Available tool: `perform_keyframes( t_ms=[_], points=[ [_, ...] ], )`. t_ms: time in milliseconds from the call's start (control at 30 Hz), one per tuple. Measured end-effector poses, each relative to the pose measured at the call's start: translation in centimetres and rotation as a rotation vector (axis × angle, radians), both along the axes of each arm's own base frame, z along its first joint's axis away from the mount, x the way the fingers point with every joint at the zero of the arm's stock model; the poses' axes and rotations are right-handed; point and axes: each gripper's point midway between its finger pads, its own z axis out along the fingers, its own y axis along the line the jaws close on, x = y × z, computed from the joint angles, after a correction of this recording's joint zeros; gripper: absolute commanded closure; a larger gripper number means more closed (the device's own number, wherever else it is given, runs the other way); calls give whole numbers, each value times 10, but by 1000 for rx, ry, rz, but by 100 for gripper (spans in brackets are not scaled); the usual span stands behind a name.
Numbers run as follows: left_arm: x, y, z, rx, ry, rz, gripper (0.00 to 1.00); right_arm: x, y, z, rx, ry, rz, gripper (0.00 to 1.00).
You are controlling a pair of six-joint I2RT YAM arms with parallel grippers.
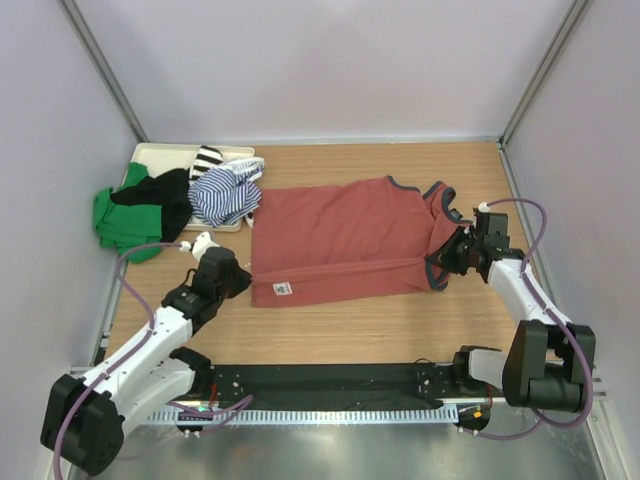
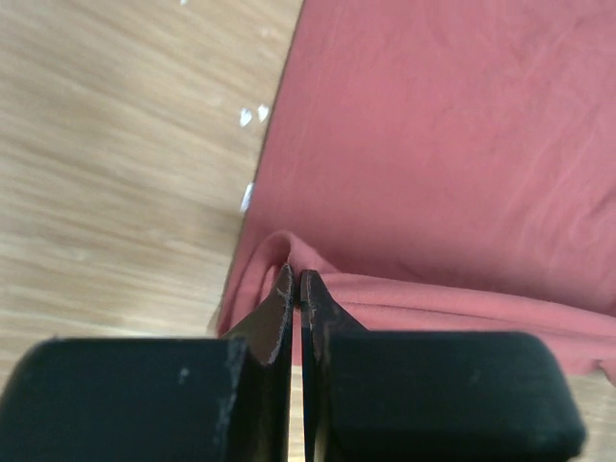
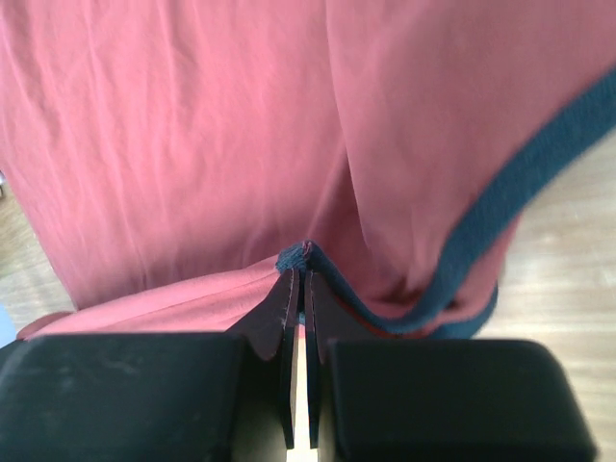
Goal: Fold and stack the tank tops
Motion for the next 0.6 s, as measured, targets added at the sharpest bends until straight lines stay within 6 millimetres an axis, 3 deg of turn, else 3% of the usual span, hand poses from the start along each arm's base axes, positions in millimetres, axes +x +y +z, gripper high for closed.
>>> perform_keyframes(
  t_ms=[233, 600],
  points=[
    [27, -2, 19, 27, -41, 14, 100, 23, -4, -5, -9, 18, -9, 96],
    [54, -2, 7, 79, 9, 21, 100, 52, -6, -10, -35, 26, -13, 96]
  ],
)
